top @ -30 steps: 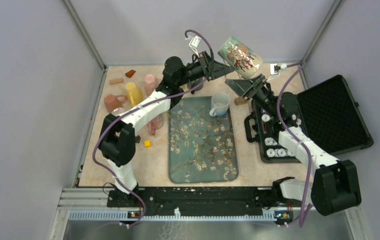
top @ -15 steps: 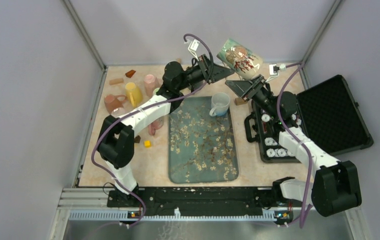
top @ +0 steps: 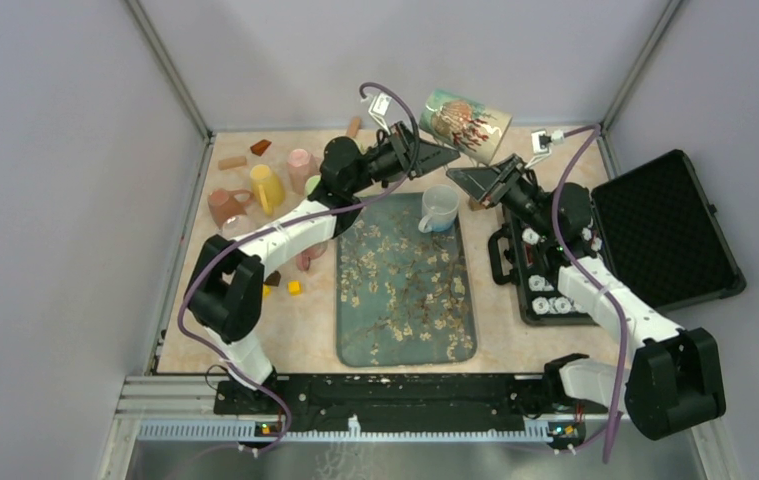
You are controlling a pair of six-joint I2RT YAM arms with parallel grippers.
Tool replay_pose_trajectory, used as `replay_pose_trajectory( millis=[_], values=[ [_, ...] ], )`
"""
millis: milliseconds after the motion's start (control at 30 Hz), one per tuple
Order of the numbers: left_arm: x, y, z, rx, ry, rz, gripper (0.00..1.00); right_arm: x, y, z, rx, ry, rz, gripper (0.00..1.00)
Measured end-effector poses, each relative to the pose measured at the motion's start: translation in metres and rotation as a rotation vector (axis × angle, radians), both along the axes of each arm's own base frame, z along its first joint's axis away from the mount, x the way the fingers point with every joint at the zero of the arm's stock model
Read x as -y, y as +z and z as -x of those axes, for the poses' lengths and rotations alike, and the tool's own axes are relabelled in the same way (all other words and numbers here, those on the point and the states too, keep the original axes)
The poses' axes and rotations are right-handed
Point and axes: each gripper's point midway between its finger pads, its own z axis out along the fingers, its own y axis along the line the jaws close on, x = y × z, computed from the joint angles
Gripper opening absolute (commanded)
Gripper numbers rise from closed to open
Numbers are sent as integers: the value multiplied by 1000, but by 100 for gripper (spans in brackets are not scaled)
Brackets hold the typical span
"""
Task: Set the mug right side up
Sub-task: Turn over the cup at the corner of the board.
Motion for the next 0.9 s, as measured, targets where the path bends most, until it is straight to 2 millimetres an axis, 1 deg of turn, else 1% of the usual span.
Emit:
replay_pose_trajectory(
  millis=[33, 167, 200, 233, 300, 333, 400, 567, 667, 800, 900],
  values=[
    [-1, -1, 1, 0, 1, -1, 0, -1, -1, 1, 0, 2, 7, 1],
    [-3, -7, 4, -4, 3, -11, 0, -5, -5, 6, 1, 1, 43, 0],
    [-4, -8, 6, -3, 4, -15, 3, -5, -7, 7, -1, -1, 52, 0],
    [-6, -10, 7, -4, 8, -20, 12, -6, -9, 8, -2, -3, 65, 0],
    [-9, -14, 10, -9, 19, -38, 16, -9, -12, 11, -9, 0, 87, 0],
    [-11, -16, 11, -12, 26, -47, 20, -10, -13, 12, -11, 1, 99, 0],
    [-17, -19, 13, -11, 48, -69, 32, -15, -15, 14, -19, 10, 122, 0],
    [-34, -27, 23, 27, 111, -153, 49, -30, -19, 23, -54, 41, 181, 0],
    [-44, -33, 34, 53, 133, -202, 60, -37, -25, 28, -85, 57, 209, 0],
    [-55, -47, 48, 75, 147, -258, 75, -36, -43, 28, -146, 39, 258, 0],
    [-64, -55, 63, 98, 148, -283, 85, -29, -69, 24, -227, -9, 327, 0]
  ],
)
